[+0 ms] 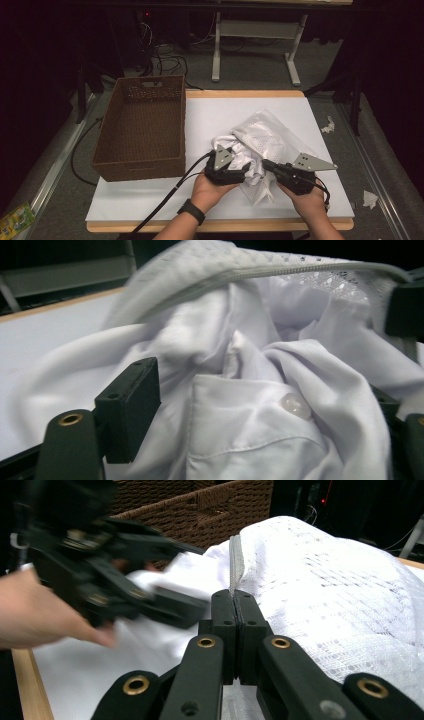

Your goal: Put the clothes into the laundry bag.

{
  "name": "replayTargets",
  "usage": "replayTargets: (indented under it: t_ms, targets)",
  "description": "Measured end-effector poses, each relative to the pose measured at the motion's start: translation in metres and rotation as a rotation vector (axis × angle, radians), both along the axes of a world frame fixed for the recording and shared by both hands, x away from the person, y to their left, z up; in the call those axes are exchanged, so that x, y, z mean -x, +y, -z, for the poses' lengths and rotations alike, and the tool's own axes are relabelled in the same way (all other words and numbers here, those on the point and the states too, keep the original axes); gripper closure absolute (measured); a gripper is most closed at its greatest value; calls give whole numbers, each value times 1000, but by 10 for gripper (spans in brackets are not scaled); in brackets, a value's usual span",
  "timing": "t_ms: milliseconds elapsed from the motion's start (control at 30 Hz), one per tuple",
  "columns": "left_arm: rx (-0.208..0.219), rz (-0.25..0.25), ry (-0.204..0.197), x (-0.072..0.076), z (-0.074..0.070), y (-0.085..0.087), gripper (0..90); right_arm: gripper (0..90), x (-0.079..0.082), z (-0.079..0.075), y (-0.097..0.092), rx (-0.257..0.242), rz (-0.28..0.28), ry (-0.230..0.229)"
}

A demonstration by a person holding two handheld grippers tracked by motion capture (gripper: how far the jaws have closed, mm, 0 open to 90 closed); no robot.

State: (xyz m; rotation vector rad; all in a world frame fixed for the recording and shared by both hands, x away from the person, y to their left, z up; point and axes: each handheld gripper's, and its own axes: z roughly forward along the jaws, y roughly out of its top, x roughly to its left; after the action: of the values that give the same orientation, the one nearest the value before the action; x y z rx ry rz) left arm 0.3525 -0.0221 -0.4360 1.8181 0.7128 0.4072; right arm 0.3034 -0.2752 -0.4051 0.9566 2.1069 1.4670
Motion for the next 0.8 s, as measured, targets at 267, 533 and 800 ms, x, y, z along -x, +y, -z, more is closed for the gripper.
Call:
replayTargets:
  t_ms: [267, 533, 800]
  targets:
    - [44, -64, 11, 7, 1, 40, 375, 900, 0, 0, 0, 1, 4, 4]
    - [-29, 0, 25, 3, 16, 3, 592, 900, 1, -1, 1, -6, -3, 2]
    - [-83, 35, 141, 2, 30, 15, 232, 900, 0, 1, 2, -2, -12, 11]
